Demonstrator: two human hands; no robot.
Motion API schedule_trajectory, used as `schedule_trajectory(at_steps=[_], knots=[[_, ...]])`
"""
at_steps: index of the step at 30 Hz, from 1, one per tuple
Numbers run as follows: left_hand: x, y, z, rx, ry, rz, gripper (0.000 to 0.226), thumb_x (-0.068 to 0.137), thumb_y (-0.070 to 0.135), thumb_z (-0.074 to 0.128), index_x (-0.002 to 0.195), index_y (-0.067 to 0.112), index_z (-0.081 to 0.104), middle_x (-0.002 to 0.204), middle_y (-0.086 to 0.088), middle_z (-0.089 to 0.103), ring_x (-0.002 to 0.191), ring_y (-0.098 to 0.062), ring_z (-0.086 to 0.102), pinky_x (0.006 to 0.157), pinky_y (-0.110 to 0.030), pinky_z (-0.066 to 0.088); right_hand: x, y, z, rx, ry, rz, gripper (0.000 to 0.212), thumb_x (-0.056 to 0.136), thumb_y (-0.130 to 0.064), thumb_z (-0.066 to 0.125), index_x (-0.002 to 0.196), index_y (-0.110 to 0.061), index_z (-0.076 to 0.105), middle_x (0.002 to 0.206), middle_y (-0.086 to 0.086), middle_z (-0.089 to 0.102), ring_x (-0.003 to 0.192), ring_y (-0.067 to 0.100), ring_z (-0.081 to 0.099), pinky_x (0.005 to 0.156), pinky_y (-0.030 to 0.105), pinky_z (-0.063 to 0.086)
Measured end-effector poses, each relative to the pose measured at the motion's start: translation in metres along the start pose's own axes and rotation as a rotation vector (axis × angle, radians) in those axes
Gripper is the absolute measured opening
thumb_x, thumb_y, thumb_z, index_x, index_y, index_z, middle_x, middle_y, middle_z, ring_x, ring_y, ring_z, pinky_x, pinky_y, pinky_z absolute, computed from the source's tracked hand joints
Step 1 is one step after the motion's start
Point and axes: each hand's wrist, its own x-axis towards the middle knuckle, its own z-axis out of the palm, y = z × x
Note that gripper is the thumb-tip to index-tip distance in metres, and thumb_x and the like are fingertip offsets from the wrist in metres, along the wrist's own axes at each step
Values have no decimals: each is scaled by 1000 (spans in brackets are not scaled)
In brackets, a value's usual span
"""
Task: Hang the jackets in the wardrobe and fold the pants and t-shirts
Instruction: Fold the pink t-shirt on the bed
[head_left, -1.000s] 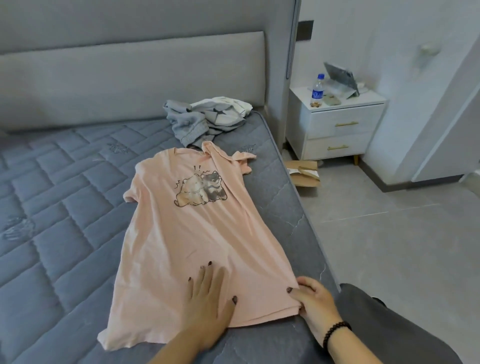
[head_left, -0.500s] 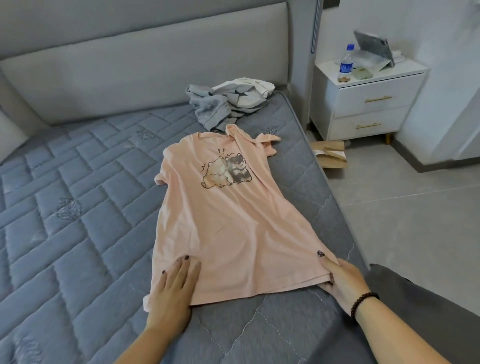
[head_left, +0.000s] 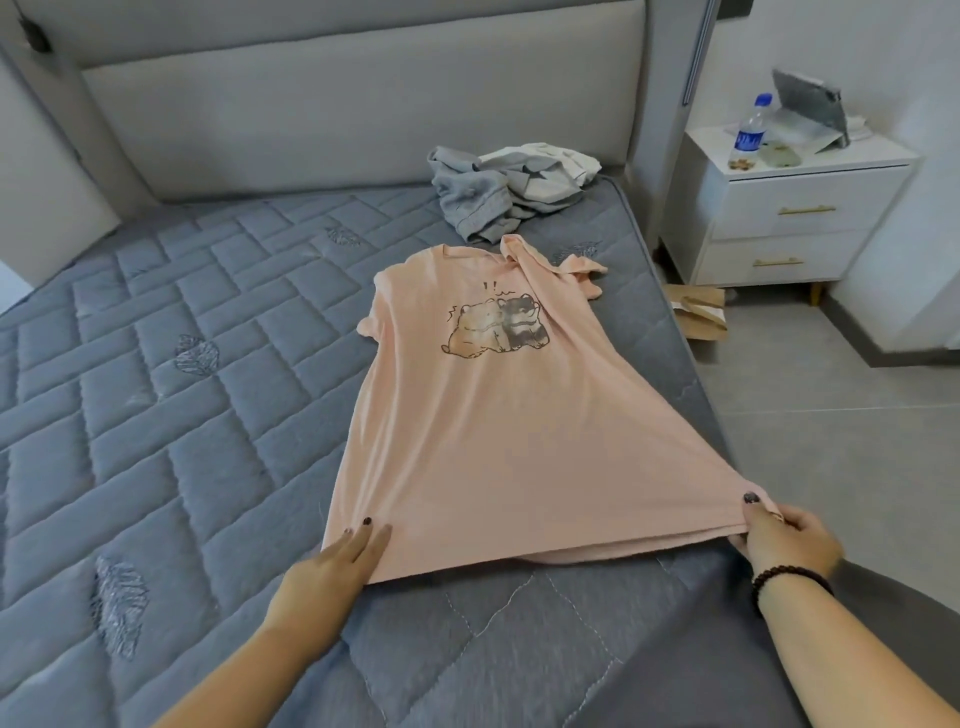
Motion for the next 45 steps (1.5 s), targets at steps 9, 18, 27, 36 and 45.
schedule_trajectory(at_steps=[9, 18, 27, 36, 45], knots=[[3, -1, -5, -803, 217, -793, 35, 94, 8, 51, 128, 11, 53, 119, -10, 61, 113, -30, 54, 91, -37, 41, 12, 9, -3, -146, -219, 197, 19, 93, 1, 51, 105, -9, 61, 98, 15, 61, 87, 27, 59, 38, 20, 50], [-5, -38, -39, -1026, -6, -721, 11, 94, 14, 59, 93, 18, 69, 57, -8, 55, 49, -17, 41, 49, -25, 33, 2, 0, -1, -66, -63, 119, 16, 94, -6, 55, 109, -4, 62, 91, 17, 62, 65, 18, 58, 40, 24, 53], [-21, -62, -30, -676, -87, -722, 21, 87, 5, 60, 69, 10, 70, 61, -9, 67, 59, -24, 60, 57, -27, 43, -16, -3, -3, -98, 62, 15, 12, 92, -2, 56, 99, -6, 65, 67, 11, 60, 34, 10, 58, 40, 15, 51], [-39, -33, -11, -175, -116, -464, 57, 93, 29, 44, 146, 25, 27, 114, 1, 61, 100, -22, 58, 76, -36, 48, -10, -3, -8, -706, -104, -31, 29, 82, -2, 56, 105, -9, 73, 105, 14, 70, 94, 36, 64, 88, 43, 53], [67, 39, -22, -304, -110, -168, 86, 92, 64, 36, 150, 32, -18, 154, 3, -32, 145, -19, -24, 120, -44, -6, -12, 1, -4, -716, 18, -86, 35, 79, 3, 50, 100, -17, 71, 122, 18, 56, 90, 33, 57, 91, 35, 49]])
